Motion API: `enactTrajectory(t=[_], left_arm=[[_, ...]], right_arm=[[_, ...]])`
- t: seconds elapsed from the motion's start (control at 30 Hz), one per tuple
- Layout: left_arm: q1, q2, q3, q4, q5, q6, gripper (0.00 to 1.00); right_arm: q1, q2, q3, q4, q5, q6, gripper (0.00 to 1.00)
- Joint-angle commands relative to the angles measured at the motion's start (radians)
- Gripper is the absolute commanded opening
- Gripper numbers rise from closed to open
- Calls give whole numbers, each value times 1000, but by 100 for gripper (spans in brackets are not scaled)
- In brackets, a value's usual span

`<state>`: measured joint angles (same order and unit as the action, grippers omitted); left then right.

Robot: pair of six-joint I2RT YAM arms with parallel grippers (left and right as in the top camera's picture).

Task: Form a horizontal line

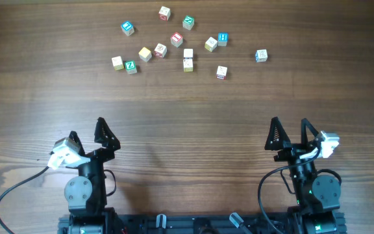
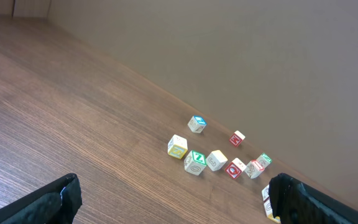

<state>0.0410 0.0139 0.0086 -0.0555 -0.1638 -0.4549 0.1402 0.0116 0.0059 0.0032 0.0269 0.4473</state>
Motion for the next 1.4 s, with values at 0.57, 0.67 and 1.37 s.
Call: enactTrajectory(t=[0.57,0.67,1.37], left_arm=[[-5,-7,-3,-2,-5,2,100],[-5,-7,-3,2,-36,2,100],[-5,349,811,-527,176,111,100]], right_arm=[[-4,-7,-1,4,-12,1,100],[-4,-7,-1,4,-12,1,100],[-4,-7,-1,4,-12,0,100]])
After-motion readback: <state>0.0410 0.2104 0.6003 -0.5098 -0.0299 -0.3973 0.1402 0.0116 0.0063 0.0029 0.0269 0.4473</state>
